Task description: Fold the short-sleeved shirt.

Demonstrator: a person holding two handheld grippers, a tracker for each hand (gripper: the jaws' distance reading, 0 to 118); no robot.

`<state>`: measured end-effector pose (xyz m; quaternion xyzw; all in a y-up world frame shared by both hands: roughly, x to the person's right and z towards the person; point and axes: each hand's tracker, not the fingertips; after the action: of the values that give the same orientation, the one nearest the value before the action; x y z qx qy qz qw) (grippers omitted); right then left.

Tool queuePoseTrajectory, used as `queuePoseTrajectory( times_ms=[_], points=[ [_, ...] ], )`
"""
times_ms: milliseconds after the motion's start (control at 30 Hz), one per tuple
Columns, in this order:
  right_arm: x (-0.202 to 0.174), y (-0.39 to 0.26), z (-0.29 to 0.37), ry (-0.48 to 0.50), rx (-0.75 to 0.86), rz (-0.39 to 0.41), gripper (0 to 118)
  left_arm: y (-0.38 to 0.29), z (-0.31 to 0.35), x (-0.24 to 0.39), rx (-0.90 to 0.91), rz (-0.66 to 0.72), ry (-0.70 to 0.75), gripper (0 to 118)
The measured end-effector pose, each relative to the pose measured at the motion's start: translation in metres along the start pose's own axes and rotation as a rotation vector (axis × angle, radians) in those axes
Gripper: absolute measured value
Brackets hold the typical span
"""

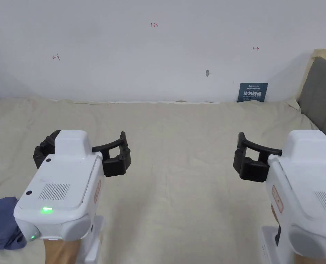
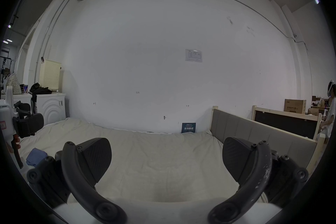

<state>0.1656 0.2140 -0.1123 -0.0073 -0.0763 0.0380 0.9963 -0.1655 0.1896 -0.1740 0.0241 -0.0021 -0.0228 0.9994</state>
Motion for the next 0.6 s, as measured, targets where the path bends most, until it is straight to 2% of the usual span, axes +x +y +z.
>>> queuePoseTrajectory(
  times_ms=[100, 267, 333, 433, 600],
  points=[
    [-0.001, 0.004, -0.004, -0.012, -0.054, -0.026, 118, 0.001, 0.0, -0.001, -0.003, 0.003, -0.001, 118],
    [0.0, 0.018, -0.01, -0.126, -0.294, -0.221, 118, 0.003, 0.002, -0.003, -0.001, 0.009, -0.001, 118],
    [0.003, 0.025, -0.015, -0.15, -0.408, -0.266, 118, 0.004, 0.002, -0.004, 0.004, 0.013, -0.003, 118],
    [0.007, 0.028, -0.019, -0.121, -0.489, -0.303, 118, 0.004, 0.003, -0.005, 0.005, 0.013, -0.006, 118],
    [0.002, 0.029, -0.015, -0.125, -0.458, -0.26, 118, 0.004, 0.003, -0.005, 0.008, 0.018, -0.001, 118]
  ],
)
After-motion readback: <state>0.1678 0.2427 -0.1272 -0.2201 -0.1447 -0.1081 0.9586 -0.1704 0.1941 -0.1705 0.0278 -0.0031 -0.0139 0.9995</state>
